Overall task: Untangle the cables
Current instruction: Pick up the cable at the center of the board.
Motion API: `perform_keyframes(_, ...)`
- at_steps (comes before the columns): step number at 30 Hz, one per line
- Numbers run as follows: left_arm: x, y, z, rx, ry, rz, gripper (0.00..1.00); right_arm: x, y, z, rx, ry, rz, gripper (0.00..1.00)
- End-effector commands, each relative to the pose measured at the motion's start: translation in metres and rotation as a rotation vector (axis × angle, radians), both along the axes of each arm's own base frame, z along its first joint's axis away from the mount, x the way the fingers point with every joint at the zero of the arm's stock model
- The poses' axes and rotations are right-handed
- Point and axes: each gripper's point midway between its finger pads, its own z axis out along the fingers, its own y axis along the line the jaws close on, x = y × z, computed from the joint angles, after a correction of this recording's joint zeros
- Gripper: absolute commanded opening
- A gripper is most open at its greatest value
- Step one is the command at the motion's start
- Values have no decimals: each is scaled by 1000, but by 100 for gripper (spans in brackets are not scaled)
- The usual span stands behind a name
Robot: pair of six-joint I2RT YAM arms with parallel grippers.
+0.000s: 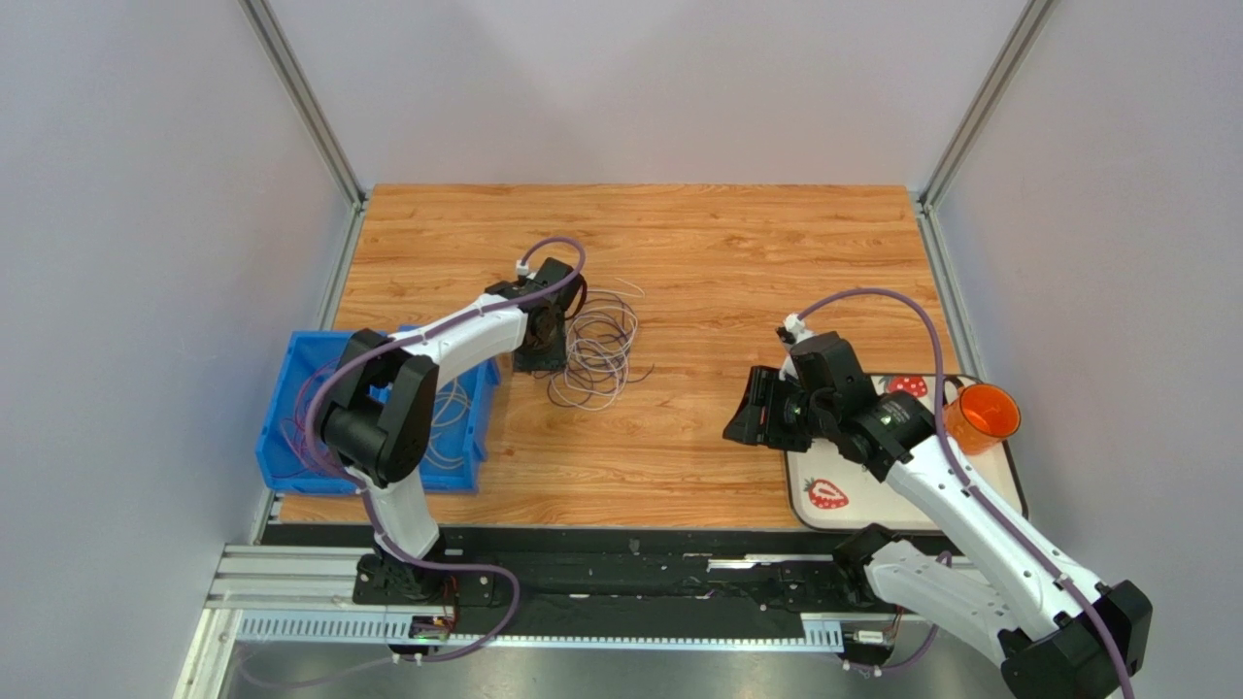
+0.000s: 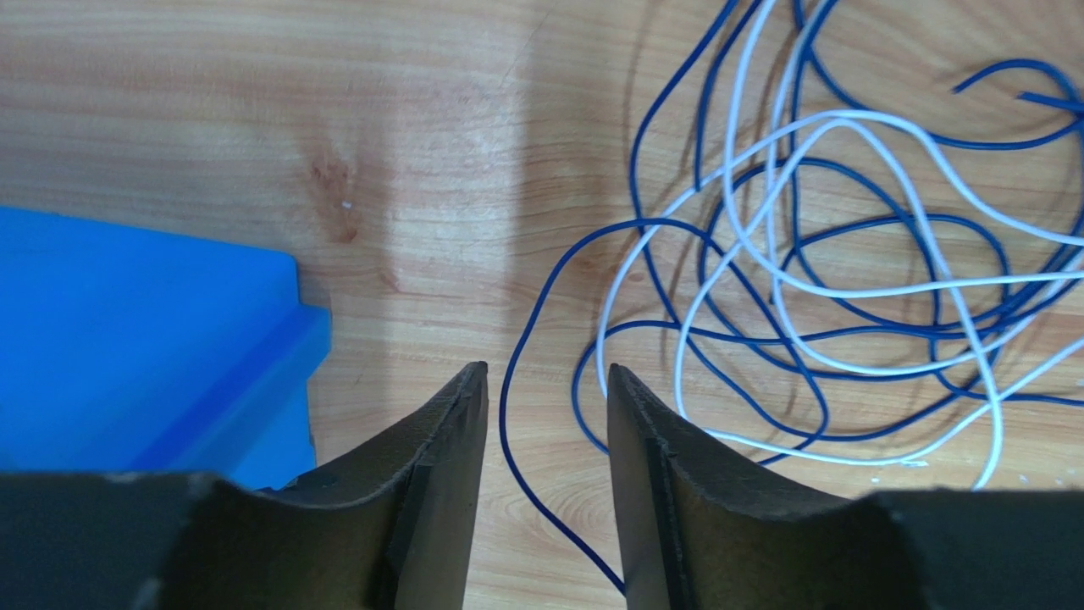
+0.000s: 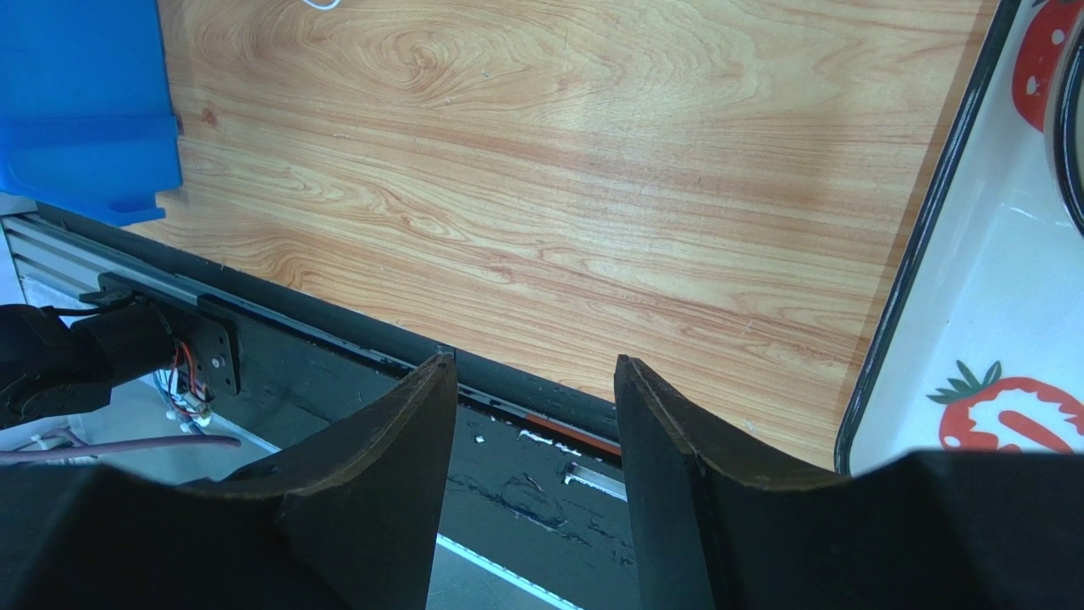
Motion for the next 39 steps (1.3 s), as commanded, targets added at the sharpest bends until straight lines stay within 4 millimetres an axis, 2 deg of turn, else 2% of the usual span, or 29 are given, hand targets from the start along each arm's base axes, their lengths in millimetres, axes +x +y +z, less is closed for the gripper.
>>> perform_keyframes(1, 2, 0, 6, 9, -6, 44, 45, 1, 1, 8, 18, -27, -4, 52)
perform_keyframes(5, 1, 1, 4, 14, 1, 47, 40, 1, 1, 7, 18, -24, -3, 52)
perform_keyframes(8, 0, 2, 3, 14, 5, 46, 31, 2, 1, 8, 22, -26, -5, 53)
perform_keyframes(11, 0, 0, 4, 6, 4, 46, 12, 2, 1, 9, 23, -29, -5, 53)
perform_keyframes(12, 1, 0, 6, 3, 0, 44, 1, 1, 2, 9, 24, -28, -4, 52)
perform_keyframes(18, 6, -8, 29, -49, -49, 19, 0, 1, 1, 11, 27, -32, -5, 53)
perform_keyframes(21, 8, -18, 56, -91, -93, -28, 0, 1, 1, 14, 34, -41, -8, 53)
perform_keyframes(26, 10, -44, 139, -175, -254, -150, 0, 2, 2, 18, 38, -48, -7, 53)
perform_keyframes(30, -2, -66, 224, -270, -419, -276, 0, 4, 3, 28, 53, -67, -9, 52)
perform_keyframes(31, -3, -74, 254, -325, -474, -308, 0, 3, 4, 32, 61, -74, -8, 53)
perform_keyframes(33, -15, -83, 295, -384, -551, -378, 0, 4, 5, 38, 76, -86, -8, 53)
perform_keyframes(34, -22, -92, 329, -449, -609, -432, 0, 3, 5, 40, 78, -88, -7, 53)
perform_keyframes(35, -29, -96, 351, -469, -656, -482, 0, 4, 6, 47, 88, -102, -7, 53)
perform_keyframes(36, -39, -103, 375, -506, -706, -531, 0, 4, 6, 51, 96, -111, -9, 53)
perform_keyframes(37, -53, -109, 413, -577, -778, -601, 0, 3, 5, 54, 99, -114, -10, 53)
perform_keyframes(39, -69, -112, 462, -659, -896, -668, 0, 3, 5, 62, 115, -131, -19, 53)
